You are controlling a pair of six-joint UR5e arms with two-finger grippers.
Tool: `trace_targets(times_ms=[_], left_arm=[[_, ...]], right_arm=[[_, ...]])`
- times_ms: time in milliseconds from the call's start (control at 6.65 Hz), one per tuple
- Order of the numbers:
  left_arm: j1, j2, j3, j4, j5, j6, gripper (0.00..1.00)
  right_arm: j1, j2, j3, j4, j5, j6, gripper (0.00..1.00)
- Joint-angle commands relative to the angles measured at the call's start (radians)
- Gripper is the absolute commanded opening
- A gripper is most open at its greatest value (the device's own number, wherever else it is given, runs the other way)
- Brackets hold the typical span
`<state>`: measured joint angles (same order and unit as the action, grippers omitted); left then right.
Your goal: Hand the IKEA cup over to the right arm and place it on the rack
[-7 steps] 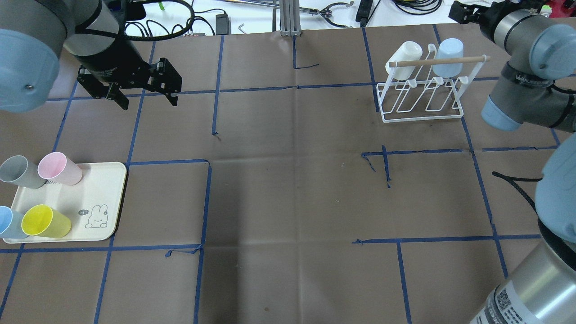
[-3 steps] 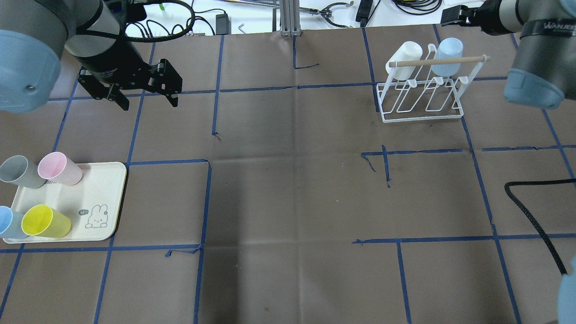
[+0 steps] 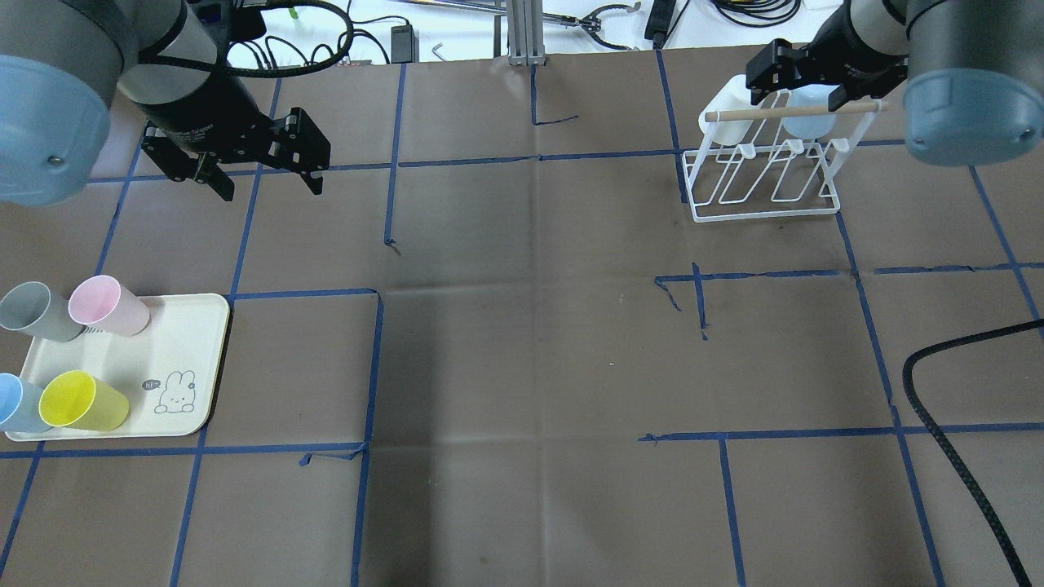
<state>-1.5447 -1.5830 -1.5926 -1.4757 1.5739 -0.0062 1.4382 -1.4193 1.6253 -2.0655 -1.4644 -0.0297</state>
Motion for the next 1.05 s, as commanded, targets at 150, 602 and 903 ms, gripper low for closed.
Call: trace_targets(times_ms=[150,602,903], left_arm=[[0.0,0.0,-0.001,0.0,0.0,0.0,1.0],[0.0,0.0,0.0,0.0,-0.002,0.0,1.0],[0.0,0.0,0.0,0.002,-0.002,0.0,1.0]], right_arm=[[0.088,-0.024,-0.207,0.426,-0.095,0.092,1.0],[0.111,-0.165,-0.072,0.418,-0.097,0.096,1.0],[0.111,-0.214,-0.006,0.412,-0.094,0.096,1.0]])
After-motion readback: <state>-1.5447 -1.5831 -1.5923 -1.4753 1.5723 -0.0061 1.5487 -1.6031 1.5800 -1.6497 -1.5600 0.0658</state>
